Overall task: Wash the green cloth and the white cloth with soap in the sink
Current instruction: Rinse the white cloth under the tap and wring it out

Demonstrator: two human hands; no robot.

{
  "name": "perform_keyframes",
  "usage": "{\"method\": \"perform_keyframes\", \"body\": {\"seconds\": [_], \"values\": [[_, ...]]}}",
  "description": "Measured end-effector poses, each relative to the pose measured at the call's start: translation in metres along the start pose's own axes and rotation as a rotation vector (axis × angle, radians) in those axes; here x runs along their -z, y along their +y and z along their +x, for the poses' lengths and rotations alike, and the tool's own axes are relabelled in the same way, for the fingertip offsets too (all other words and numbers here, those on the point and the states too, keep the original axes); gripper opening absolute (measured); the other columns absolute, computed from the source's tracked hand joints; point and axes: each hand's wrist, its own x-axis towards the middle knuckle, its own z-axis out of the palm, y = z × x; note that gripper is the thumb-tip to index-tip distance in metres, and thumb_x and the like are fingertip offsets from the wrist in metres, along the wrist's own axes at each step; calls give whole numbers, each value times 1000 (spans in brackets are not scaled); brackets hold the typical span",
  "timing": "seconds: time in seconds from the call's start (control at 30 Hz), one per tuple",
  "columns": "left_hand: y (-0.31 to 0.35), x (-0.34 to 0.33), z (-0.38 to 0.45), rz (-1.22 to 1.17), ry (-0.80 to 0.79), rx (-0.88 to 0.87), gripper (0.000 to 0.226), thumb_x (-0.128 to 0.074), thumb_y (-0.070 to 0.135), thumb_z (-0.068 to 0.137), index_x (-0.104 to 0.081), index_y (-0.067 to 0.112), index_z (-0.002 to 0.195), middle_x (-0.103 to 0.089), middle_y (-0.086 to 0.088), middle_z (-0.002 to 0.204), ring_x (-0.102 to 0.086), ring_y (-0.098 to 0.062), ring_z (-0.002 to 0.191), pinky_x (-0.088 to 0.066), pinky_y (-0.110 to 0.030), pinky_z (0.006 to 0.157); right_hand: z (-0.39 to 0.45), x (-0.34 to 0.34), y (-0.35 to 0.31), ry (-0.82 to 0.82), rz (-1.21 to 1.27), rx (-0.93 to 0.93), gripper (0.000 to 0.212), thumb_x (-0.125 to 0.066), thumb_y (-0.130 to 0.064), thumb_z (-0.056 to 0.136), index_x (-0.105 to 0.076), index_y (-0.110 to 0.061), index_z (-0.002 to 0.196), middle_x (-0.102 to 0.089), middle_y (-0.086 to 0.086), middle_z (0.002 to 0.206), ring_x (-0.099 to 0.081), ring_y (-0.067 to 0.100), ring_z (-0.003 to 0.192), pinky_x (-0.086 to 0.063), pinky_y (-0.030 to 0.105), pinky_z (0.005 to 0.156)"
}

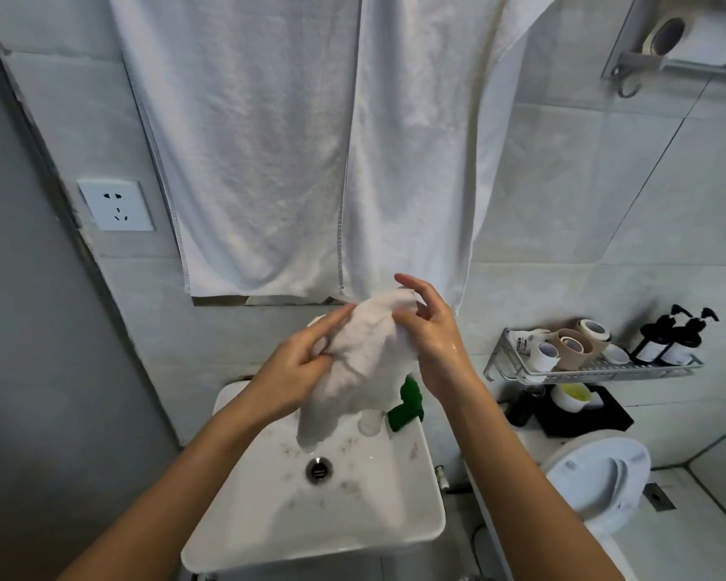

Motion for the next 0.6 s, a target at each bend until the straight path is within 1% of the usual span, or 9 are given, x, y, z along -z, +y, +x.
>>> {"method": "perform_keyframes", "body": {"seconds": [0.07,0.13,0.2,0.23,0.3,0.43,0.5,0.53,0.6], "values": [[6,0,1,-205,3,21,71,-41,-18,84,-57,39,122,-57,21,125,-53,5,115,-41,-11,91,-2,2,-3,-82,7,13,51,-62,-6,83,-57,-37,124,-61,8,108,-59,20,99,-49,21,79],[11,-1,2,-379,42,63,66,-40,-19,84,-65,33,113,-63,15,120,-58,-4,111,-48,-16,87,-5,4,1,-154,38,9,60,-65,-9,80,-51,-35,132,-62,14,119,-62,24,107,-51,30,91],[14,0,3,-508,76,80,64,-41,-18,85,-68,34,110,-63,6,122,-60,-10,109,-51,-20,85,-9,6,5,-174,86,-44,62,-67,-11,81,-50,-39,133,-64,13,121,-61,29,110,-47,42,97],[16,2,3,-554,76,82,63,-41,-17,86,-68,34,109,-62,2,124,-60,-13,110,-52,-21,85,-11,5,6,-175,111,-82,60,-67,-11,84,-50,-42,132,-65,11,118,-63,29,108,-46,44,94],[18,4,5,-623,59,85,62,-40,-16,87,-69,35,110,-61,-1,125,-61,-15,107,-53,-23,84,-16,3,11,-207,179,-149,57,-63,-9,89,-47,-39,134,-66,8,118,-65,25,103,-52,40,84],[19,11,10,-667,57,84,62,-38,-14,87,-67,35,110,-65,1,115,-62,-12,95,-53,-24,76,-25,-9,25,-297,216,-213,58,-63,-14,83,-46,-23,138,-64,8,125,-63,26,111,-51,43,91],[19,16,10,-655,39,97,58,-41,-13,87,-64,34,113,-65,4,110,-64,-8,87,-54,-20,65,-28,-12,27,-292,169,-234,60,-65,-13,82,-45,-18,139,-65,9,125,-63,27,113,-51,43,95],[17,19,10,-631,12,108,56,-47,-11,85,-62,34,115,-66,6,109,-65,-7,84,-53,-19,61,-28,-12,28,-264,139,-231,62,-67,-10,83,-44,-17,140,-65,9,125,-63,26,114,-52,42,95],[10,30,10,-563,-88,132,63,-62,-4,74,-58,36,122,-65,7,114,-65,-8,92,-53,-20,66,-28,-8,27,-221,98,-170,68,-69,-7,82,-42,-26,142,-62,5,129,-61,21,117,-51,39,97]]}}
